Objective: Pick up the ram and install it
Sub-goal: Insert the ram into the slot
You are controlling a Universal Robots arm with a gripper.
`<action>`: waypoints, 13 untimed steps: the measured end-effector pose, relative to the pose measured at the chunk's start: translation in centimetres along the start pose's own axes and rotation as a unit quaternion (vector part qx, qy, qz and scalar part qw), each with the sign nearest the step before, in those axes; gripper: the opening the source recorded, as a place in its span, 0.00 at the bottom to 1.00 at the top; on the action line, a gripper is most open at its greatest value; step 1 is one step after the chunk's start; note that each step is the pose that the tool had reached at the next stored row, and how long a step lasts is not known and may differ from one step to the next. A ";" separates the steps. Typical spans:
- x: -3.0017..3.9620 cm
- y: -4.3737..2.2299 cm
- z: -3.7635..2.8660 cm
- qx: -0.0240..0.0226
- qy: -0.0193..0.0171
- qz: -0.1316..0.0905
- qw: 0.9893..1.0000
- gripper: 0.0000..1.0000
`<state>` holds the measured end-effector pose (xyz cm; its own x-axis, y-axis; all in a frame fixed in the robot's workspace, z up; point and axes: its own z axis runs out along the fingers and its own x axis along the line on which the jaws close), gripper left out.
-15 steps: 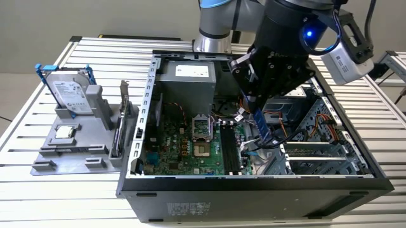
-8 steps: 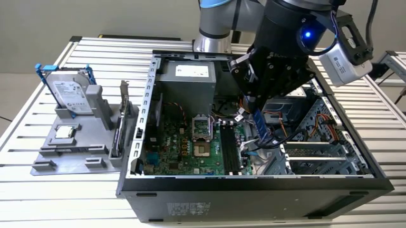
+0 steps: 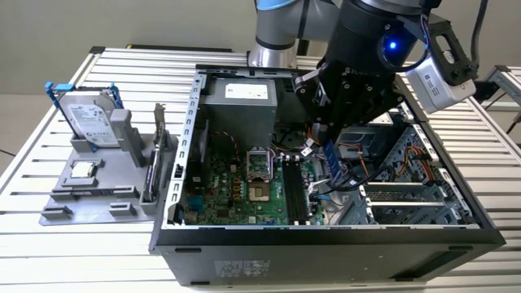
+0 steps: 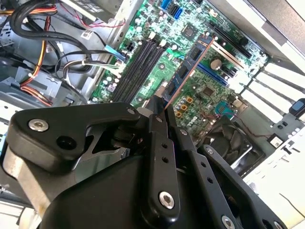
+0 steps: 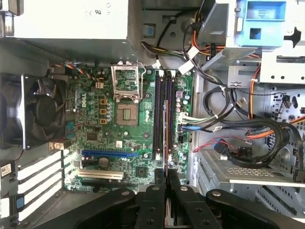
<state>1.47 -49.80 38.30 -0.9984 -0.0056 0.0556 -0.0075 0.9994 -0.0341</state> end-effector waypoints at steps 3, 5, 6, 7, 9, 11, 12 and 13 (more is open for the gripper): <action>0.00 0.00 0.00 0.000 0.000 0.003 1.000 0.00; 0.00 0.00 0.00 0.000 0.000 0.003 1.000 0.00; 0.00 0.00 0.01 0.000 0.000 0.003 1.000 0.00; 0.00 0.00 0.00 0.000 0.000 0.003 1.000 0.00; 0.00 0.00 0.01 0.000 0.000 0.003 1.000 0.00; 0.00 0.00 0.02 0.000 -0.003 0.003 1.000 0.00; -0.01 0.00 0.03 0.000 -0.006 0.003 1.000 0.00; -0.01 0.00 0.03 0.000 -0.008 0.003 1.000 0.00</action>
<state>1.48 -49.79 38.27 -0.9993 0.0001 0.0385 -0.0012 0.9994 -0.0346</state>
